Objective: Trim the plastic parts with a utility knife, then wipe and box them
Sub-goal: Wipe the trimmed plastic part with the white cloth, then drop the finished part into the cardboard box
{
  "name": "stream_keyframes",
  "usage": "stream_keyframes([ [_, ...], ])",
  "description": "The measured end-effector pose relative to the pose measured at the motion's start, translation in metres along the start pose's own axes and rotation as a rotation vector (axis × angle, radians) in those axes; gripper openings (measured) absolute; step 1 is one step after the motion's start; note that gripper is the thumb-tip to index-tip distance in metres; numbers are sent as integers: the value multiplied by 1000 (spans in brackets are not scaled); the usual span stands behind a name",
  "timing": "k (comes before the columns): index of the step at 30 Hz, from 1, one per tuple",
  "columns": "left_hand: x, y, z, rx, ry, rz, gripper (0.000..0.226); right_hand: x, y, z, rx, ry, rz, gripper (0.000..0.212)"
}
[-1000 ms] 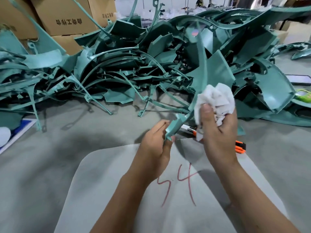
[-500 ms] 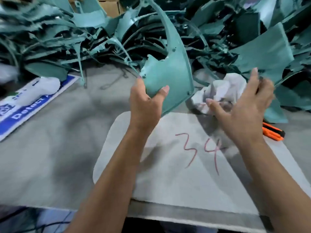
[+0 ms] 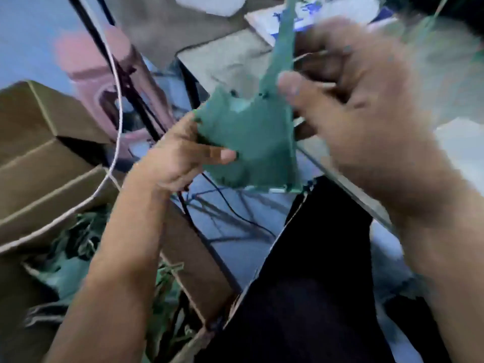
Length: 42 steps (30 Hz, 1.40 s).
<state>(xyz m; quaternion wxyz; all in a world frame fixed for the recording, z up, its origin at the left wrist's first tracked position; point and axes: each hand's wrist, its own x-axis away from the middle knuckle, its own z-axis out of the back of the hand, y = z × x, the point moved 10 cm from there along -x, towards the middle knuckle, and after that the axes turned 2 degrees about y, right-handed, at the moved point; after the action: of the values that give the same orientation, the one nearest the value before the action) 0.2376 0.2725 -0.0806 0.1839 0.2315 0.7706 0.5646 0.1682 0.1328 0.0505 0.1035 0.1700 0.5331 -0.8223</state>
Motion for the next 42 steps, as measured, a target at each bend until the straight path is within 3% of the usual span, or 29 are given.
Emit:
stream_keyframes([
  [5, 103, -90, 135, -70, 215, 300, 45, 24, 45, -169, 200, -263, -84, 12],
  [13, 252, -222, 234, -319, 367, 776, 30, 147, 203, -325, 88, -509, -811, 14],
  [17, 331, -244, 266, -384, 578, 967, 39, 190, 199, -394, 82, -750, -861, 22],
  [19, 369, -254, 277, -440, 573, 1121, 51, 212, 191, -418, 52, -876, -893, 39],
  [21, 399, -257, 289, -647, 495, 1311, 66, 225, 188, -427, 61, -970, -896, 53],
  [24, 418, -253, 314, -797, 642, 1385, 74, 227, 197, -422, 74, -981, -910, 62],
  [27, 383, -245, 315, -800, 790, 1253, 63, 217, 213, -398, 98, -914, -937, 56],
  [29, 332, -229, 300, -864, 840, 1075, 52, 203, 218, -377, 134, -900, -911, 51],
  [33, 210, -160, 223, -799, 993, 410, 12, 155, 209, -317, 140, -756, -800, 42],
  [36, 122, -89, 128, -829, 864, -59, 15, 103, 179, -243, 177, -529, -602, 10],
  [38, 77, -46, 58, -785, 770, -299, 11, 73, 151, -170, 158, -301, -462, 14],
  [42, 19, 17, -68, -674, 633, -618, 11, 54, 89, -20, 134, 73, -240, 29],
])
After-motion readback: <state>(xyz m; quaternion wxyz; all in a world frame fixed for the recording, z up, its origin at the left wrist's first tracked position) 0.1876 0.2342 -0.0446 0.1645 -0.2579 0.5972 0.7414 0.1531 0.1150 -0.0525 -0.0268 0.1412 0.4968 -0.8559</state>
